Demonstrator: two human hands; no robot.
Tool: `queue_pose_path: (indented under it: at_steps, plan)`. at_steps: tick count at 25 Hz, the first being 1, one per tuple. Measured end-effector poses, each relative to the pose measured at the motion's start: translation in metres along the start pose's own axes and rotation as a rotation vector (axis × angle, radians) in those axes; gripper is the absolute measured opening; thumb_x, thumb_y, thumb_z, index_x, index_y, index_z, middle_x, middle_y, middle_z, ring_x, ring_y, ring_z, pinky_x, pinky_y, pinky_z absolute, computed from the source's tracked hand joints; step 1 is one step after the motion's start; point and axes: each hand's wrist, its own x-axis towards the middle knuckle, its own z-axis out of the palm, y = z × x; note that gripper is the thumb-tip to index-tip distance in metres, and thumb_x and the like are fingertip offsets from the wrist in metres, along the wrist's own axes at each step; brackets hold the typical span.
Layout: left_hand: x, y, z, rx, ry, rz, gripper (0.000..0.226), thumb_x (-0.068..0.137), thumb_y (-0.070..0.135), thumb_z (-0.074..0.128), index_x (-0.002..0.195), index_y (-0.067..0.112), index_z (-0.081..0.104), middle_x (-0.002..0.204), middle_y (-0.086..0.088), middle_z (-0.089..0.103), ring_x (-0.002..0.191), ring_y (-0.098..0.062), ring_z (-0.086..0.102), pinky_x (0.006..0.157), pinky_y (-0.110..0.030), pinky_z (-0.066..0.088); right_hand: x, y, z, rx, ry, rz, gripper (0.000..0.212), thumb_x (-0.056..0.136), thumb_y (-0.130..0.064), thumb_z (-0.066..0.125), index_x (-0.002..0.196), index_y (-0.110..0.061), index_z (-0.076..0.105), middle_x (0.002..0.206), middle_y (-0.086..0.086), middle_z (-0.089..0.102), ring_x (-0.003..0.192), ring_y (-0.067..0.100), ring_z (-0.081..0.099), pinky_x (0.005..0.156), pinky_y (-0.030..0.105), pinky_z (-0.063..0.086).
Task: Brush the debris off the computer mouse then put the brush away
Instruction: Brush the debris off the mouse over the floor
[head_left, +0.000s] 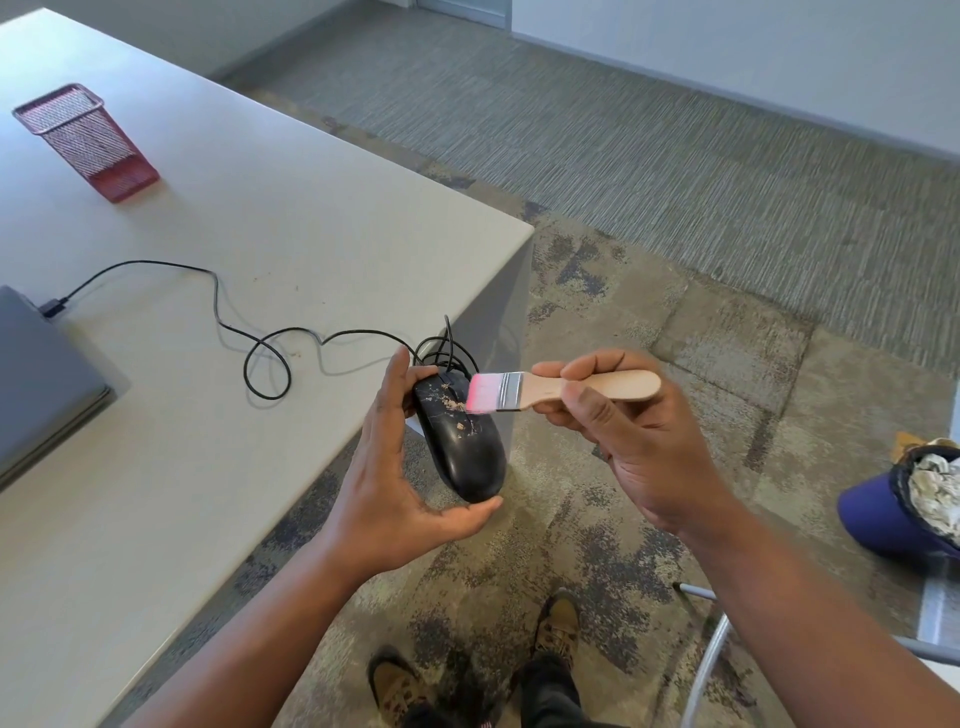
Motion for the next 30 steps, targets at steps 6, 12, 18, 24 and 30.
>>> queue_pose_path:
  at_steps: [6, 12, 18, 24, 30]
  plan:
    - [0.000, -0.001, -0.003, 0.034, -0.008, 0.038, 0.142, 0.067, 0.049, 0.094, 0.170, 0.009, 0.005, 0.161, 0.002, 0.043, 0.151, -0.022, 0.046, 0.126, -0.029, 0.034, 0.003, -0.014, -0.006, -0.202, -0.046, 0.094, 0.015, 0.090, -0.019, 0.068, 0.101, -0.013, 0.076, 0.089, 0.018, 0.078, 0.084, 0.030, 0.078, 0.077, 0.034, 0.063]
    - [-0.001, 0.001, -0.002, 0.025, -0.029, 0.037, 0.141, 0.066, 0.050, 0.093, 0.170, 0.011, 0.006, 0.165, 0.008, 0.038, 0.153, -0.019, 0.044, 0.127, -0.028, 0.032, 0.011, -0.007, 0.002, -0.237, -0.023, 0.063, 0.015, 0.097, -0.012, 0.063, 0.109, -0.008, 0.071, 0.093, 0.016, 0.079, 0.087, 0.029, 0.079, 0.081, 0.040, 0.064]
    - [-0.002, -0.003, -0.004, 0.043, -0.042, 0.027, 0.142, 0.066, 0.050, 0.094, 0.171, 0.014, 0.004, 0.165, 0.009, 0.039, 0.153, -0.023, 0.044, 0.127, -0.031, 0.033, 0.013, -0.020, -0.005, -0.267, 0.025, 0.120, 0.015, 0.083, -0.023, 0.068, 0.092, -0.014, 0.077, 0.080, 0.017, 0.078, 0.074, 0.026, 0.078, 0.070, 0.035, 0.064]
    - [0.000, -0.004, -0.004, 0.045, -0.045, 0.051, 0.143, 0.067, 0.051, 0.094, 0.171, 0.019, 0.001, 0.166, 0.020, 0.034, 0.153, -0.017, 0.042, 0.127, -0.028, 0.032, 0.014, -0.014, 0.003, -0.275, -0.019, 0.148, 0.019, 0.091, -0.017, 0.063, 0.103, -0.006, 0.073, 0.086, 0.019, 0.079, 0.080, 0.028, 0.078, 0.072, 0.034, 0.064]
    - [-0.001, -0.003, -0.005, 0.043, -0.047, 0.058, 0.142, 0.068, 0.051, 0.092, 0.171, 0.017, 0.000, 0.165, 0.027, 0.031, 0.154, -0.009, 0.040, 0.127, -0.023, 0.030, 0.015, -0.017, -0.004, -0.221, -0.005, 0.160, 0.012, 0.101, -0.005, 0.061, 0.104, -0.005, 0.073, 0.088, 0.021, 0.078, 0.080, 0.026, 0.078, 0.072, 0.030, 0.063]
